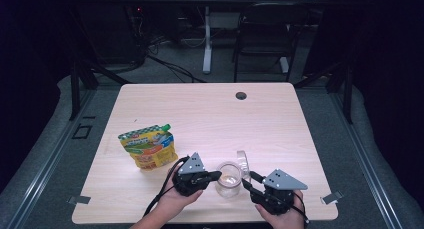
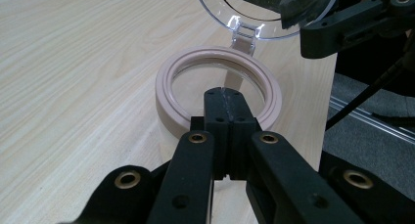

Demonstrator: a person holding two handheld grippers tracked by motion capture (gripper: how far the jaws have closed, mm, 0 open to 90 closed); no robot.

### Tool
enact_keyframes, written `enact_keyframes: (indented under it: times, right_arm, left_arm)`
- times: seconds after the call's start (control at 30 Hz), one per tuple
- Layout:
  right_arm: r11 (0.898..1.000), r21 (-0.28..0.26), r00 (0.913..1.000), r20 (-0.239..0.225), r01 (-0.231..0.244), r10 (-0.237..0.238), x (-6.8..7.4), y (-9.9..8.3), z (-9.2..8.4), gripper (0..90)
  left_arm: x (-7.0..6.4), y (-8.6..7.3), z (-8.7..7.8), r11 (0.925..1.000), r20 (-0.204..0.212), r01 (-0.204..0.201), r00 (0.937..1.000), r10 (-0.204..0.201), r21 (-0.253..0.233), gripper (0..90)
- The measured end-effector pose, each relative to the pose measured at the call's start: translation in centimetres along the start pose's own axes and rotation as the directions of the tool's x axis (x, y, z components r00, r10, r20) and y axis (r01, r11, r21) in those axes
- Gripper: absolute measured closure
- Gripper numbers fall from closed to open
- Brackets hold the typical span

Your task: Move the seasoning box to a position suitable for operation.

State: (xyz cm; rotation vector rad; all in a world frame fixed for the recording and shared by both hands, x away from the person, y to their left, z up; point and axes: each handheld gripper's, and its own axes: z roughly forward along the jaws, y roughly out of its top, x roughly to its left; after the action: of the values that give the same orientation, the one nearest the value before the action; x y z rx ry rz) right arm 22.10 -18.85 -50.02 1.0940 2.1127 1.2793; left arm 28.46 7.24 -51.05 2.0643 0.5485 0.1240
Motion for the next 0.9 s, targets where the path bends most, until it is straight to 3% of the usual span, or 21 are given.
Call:
enact_keyframes:
  times: [0.5, 0.9]
  right_arm:
    - [1.0, 0.007, 0.9996, -0.006, -0.029, 0.029, -1.1, -0.3, -0.5, 65.6]
    - [0.999, 0.046, 0.9999, -0.016, -0.003, 0.004, -1.6, -0.9, -0.2, 65.9]
  left_arm:
    - [0.0, 0.0, 0.0, 1.0, 0.001, 0.001, 1.0, -0.001, -0.001, 90.0]
    - [0.1, 0.0, 0.0, 1.0, 0.004, 0.005, 1.0, -0.005, -0.001, 90.0]
